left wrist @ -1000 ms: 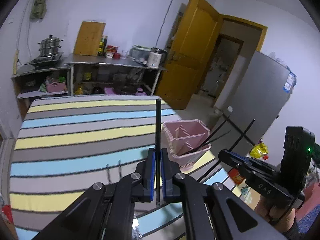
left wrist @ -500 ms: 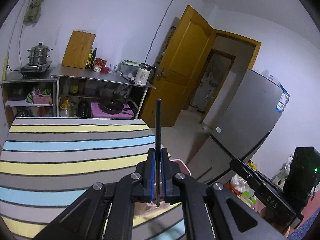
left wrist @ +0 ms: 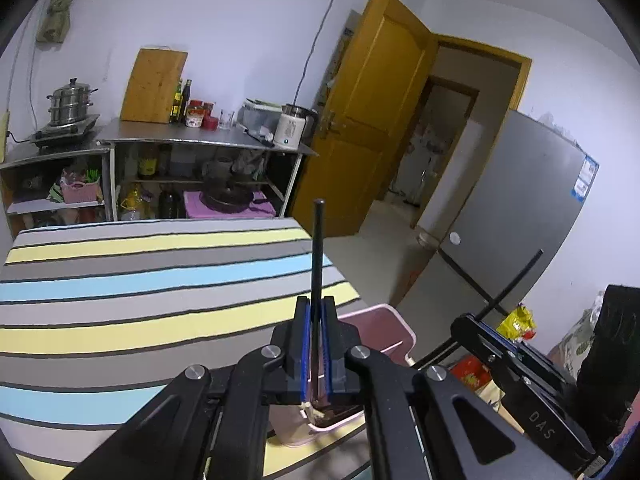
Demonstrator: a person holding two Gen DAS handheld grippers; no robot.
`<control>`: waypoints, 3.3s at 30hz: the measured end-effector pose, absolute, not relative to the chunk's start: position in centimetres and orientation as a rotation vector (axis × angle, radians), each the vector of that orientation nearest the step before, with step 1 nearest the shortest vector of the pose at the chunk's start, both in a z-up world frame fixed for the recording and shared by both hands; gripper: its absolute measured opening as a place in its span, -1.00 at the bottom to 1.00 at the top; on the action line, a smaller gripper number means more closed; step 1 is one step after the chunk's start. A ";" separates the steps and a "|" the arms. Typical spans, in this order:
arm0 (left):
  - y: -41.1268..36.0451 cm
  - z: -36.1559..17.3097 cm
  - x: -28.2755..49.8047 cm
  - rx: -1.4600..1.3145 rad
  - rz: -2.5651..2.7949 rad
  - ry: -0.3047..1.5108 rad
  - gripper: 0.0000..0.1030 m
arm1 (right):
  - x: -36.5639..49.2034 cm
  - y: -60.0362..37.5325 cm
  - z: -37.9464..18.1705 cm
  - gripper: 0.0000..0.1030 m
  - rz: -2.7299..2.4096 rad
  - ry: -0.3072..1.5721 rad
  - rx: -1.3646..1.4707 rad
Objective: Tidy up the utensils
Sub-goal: 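Lower both black chopsticks into the pink holder and open both tools, then move both open tools back over the remaining chopsticks, then grasp a black chopstick with the left tool while the right tool grasps another black chopstick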
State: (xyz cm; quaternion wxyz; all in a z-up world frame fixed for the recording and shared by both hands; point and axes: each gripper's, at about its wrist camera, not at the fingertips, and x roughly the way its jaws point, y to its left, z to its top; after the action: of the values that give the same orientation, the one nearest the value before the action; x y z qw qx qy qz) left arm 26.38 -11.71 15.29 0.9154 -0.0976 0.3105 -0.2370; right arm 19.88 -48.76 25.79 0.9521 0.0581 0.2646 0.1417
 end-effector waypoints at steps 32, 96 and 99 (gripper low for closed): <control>-4.4 15.9 19.5 -0.195 -0.426 0.558 -0.70 | 15.2 -49.6 26.1 -0.61 0.258 0.515 0.130; 8.9 -4.9 18.5 -0.200 -0.016 0.912 -0.87 | 18.5 -33.4 8.0 -0.61 0.572 1.004 0.067; 9.6 -5.0 18.2 -0.227 -0.017 0.910 -0.87 | 19.4 -32.7 7.2 -0.61 0.568 1.027 0.061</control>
State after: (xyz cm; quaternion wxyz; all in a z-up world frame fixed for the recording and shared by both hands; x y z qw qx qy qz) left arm 18.24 9.56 -4.95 0.8921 -0.1093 0.4383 -0.0082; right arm 19.43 -32.67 7.17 0.8324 0.0290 0.4843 0.2677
